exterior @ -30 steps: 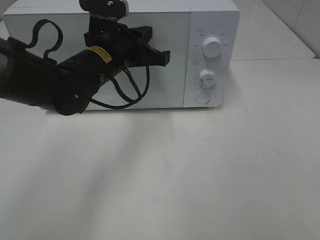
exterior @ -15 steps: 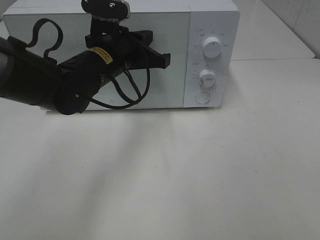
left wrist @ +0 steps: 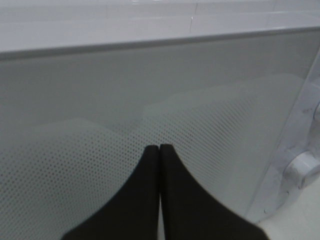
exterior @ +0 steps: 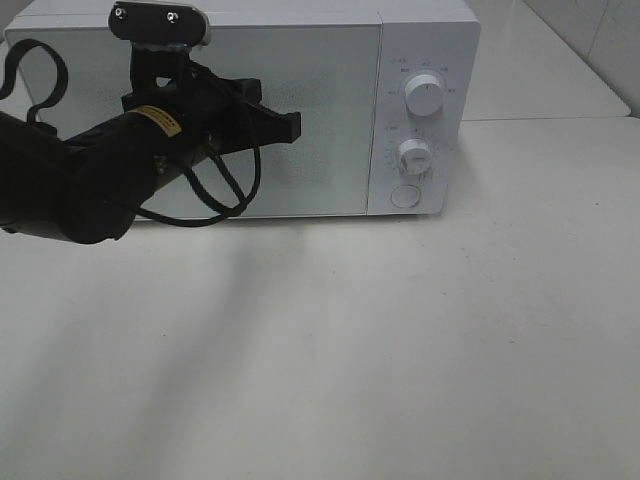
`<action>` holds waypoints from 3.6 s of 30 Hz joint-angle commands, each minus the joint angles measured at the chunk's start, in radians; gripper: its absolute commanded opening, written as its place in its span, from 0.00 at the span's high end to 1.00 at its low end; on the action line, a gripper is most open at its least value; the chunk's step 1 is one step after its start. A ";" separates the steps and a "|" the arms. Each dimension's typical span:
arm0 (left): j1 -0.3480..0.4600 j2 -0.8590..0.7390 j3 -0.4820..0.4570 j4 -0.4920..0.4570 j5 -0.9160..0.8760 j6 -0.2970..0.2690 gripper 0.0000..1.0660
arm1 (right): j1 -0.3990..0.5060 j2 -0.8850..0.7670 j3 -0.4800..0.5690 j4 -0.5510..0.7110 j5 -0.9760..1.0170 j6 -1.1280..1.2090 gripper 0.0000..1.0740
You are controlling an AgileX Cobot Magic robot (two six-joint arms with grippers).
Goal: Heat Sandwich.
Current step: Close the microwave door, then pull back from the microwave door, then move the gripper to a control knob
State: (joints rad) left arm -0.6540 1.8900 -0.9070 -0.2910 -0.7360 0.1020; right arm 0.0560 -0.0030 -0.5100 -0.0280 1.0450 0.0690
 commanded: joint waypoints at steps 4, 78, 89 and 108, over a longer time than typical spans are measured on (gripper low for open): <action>0.000 -0.092 0.043 0.065 0.197 0.001 1.00 | -0.008 -0.029 0.004 -0.004 -0.010 -0.003 0.30; 0.689 -1.455 0.320 0.197 1.801 0.020 0.07 | -0.008 -0.029 0.004 -0.004 -0.010 -0.002 0.30; 0.689 -1.753 0.411 0.199 1.773 0.013 0.07 | -0.008 -0.029 0.004 -0.004 -0.010 -0.002 0.30; 0.689 -1.921 0.411 0.197 1.773 0.009 0.07 | -0.008 -0.026 0.004 -0.004 -0.010 -0.003 0.30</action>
State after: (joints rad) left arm 0.0320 -0.0030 -0.4980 -0.0900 1.0450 0.1200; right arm 0.0560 -0.0030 -0.5100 -0.0280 1.0450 0.0690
